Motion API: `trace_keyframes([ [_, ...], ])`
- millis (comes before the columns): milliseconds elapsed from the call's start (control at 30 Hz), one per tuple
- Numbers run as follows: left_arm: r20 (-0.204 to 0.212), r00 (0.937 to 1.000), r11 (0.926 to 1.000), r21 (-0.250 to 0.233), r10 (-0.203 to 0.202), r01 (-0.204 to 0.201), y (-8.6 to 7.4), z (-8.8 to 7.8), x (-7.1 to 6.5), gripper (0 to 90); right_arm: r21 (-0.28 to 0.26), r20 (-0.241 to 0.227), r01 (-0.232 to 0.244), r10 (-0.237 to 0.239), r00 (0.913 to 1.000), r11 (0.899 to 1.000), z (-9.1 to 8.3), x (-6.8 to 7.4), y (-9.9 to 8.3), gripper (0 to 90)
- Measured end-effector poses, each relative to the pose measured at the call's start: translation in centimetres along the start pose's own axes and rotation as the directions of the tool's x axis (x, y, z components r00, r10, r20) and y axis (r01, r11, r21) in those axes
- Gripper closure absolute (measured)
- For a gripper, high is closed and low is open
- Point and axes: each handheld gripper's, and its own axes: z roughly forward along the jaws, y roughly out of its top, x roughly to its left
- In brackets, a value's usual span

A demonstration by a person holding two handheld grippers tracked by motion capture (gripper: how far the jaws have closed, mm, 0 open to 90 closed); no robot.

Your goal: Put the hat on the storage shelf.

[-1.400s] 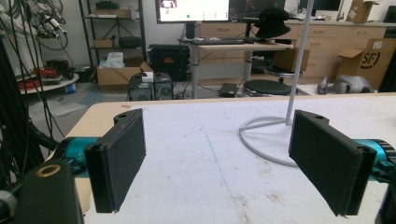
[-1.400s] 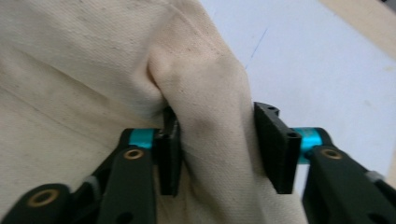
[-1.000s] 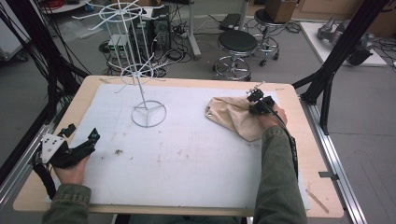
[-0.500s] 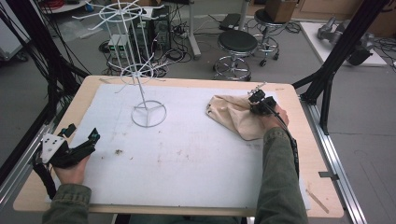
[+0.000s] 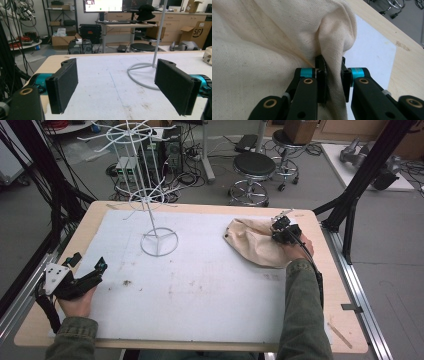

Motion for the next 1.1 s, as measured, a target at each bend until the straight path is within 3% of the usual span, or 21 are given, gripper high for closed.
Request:
trace_keyframes([
  [333, 0.000, 1.0000, 1.0000, 0.002, 0.000, 0.000, 0.0, 0.0, 0.0, 19.1, -0.028, -0.008, -0.023, 0.023, 0.9997, 0.999, -0.6, -0.2, -0.4, 82.0],
  [600, 0.000, 1.0000, 1.0000, 0.001, -0.003, 0.003, 0.0, 0.0, 0.0, 19.1, -0.085, -0.009, -0.047, 0.046, 0.9989, 0.995, -2.0, -0.5, -0.2, 82.0],
  [1100, 0.003, 0.9999, 0.9999, -0.003, -0.013, 0.013, 0.0, 0.1, 0.0, 19.1, -0.233, -0.013, -0.098, 0.098, 0.9951, 0.968, -5.8, -0.6, 0.5, 81.6],
])
